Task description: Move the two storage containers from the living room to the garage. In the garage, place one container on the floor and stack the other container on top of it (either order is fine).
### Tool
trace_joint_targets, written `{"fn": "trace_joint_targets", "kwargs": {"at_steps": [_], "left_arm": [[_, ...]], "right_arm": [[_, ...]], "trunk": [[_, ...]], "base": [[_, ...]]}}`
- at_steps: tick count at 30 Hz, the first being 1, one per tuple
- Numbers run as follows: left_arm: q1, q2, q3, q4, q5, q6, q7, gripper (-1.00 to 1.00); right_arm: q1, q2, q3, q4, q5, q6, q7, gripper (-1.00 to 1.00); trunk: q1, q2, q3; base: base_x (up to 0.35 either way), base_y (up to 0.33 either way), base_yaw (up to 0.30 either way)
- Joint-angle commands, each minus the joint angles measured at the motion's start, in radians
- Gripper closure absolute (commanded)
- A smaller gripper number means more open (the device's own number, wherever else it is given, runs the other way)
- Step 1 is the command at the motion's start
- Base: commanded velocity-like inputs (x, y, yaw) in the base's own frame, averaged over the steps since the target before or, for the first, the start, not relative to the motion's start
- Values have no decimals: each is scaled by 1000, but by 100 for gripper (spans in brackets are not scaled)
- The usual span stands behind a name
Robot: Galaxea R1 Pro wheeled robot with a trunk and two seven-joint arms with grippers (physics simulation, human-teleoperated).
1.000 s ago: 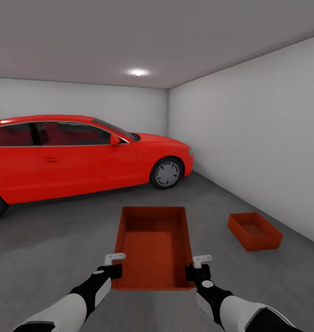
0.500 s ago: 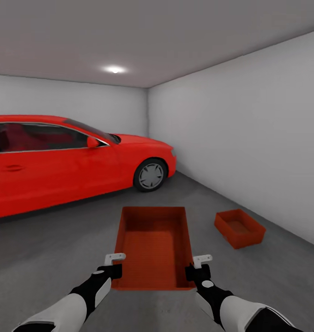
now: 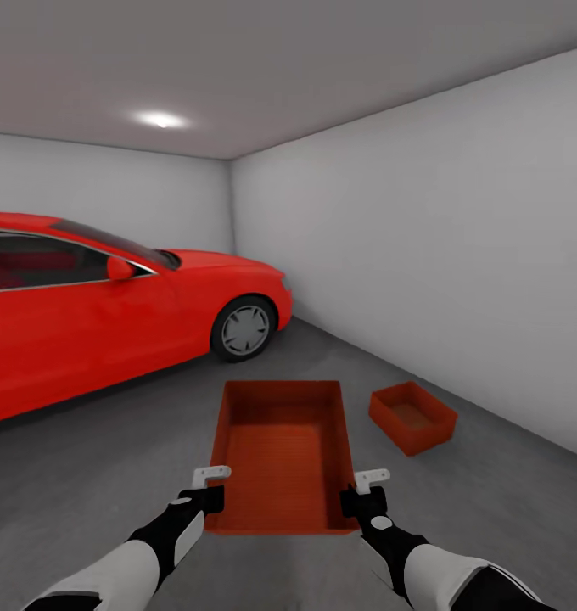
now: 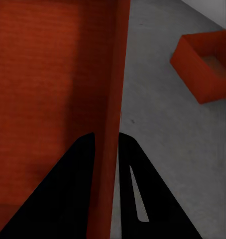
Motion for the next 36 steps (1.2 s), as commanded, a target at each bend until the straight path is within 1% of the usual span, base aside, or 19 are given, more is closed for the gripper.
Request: {"fn": "trace_joint_targets", "kwargs": {"at_steps": [1,6,9,36], "left_arm": [[0,-1,30,-6,-6,-76,9,100],[0,-1,30,-6,-6,-76,9,100],[0,-1,30,-6,-6,-76,9,100],[0,-1,30,-6,-6,-76,9,100]], "right_arm": [[-1,3,-26,1,6,3,7,100],[-1,3,-26,1,6,3,7,100],[-1,3,-26,1,6,3,7,100],[-1,3,-26,1,6,4,6,100]], "trunk": [[1,-1,-1],[1,-1,-1],[1,-1,-1],[1,-1,-1]], "base": [[312,129,-286],[313,125,-285],[313,123,-154],[313,123,-7]]}}
